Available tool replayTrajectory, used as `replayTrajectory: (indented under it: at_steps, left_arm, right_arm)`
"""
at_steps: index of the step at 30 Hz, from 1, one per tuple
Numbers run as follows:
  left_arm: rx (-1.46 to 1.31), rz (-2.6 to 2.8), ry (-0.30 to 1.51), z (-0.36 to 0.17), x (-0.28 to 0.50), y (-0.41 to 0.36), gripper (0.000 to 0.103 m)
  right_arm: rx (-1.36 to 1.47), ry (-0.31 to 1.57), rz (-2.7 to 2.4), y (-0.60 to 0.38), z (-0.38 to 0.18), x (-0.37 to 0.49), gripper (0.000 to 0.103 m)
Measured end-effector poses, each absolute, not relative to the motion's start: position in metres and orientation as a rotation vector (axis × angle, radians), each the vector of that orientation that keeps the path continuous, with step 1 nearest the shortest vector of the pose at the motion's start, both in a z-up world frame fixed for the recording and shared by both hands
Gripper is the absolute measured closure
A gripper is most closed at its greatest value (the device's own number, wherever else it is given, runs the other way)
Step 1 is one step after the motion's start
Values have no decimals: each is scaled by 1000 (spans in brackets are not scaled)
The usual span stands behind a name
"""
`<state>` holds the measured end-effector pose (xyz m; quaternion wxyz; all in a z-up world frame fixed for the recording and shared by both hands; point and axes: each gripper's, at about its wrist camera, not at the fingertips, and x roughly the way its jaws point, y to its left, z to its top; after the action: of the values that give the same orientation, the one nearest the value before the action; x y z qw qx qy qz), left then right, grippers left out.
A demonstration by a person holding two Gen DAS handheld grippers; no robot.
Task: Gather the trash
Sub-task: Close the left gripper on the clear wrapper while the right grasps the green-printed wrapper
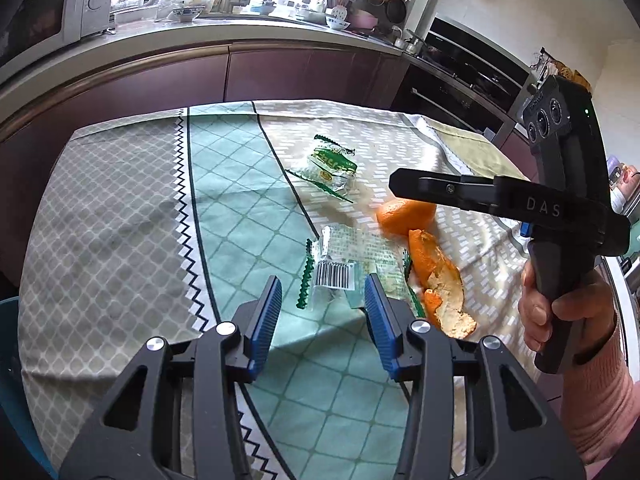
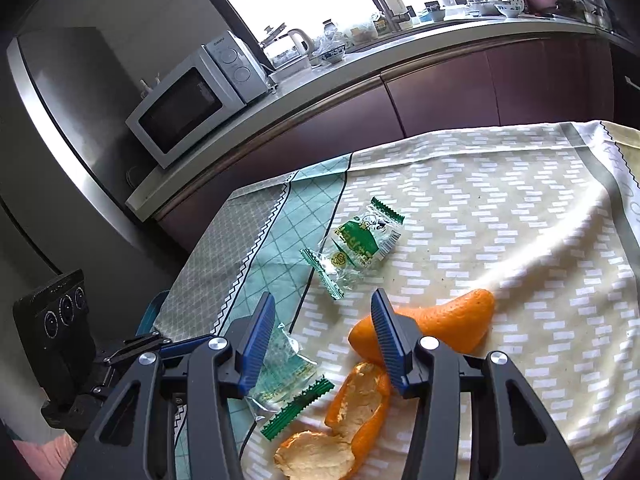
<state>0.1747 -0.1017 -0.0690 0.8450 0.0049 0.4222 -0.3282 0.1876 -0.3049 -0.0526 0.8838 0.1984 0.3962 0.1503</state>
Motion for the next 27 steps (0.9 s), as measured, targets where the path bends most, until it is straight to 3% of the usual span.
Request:
replayTrajectory:
  at_steps: [13, 19, 27]
  left_arm:
    - [11, -714, 952, -81, 185, -118, 59]
    - [10, -729, 962, -84, 187, -123, 60]
    - [3, -732, 957, -83, 185, -122, 72]
  right_arm:
    - [406, 858, 273, -316, -61, 230, 55]
    - [446, 889, 260, -321, -69, 253, 44]
    - [455, 914, 262, -313, -79, 269, 41]
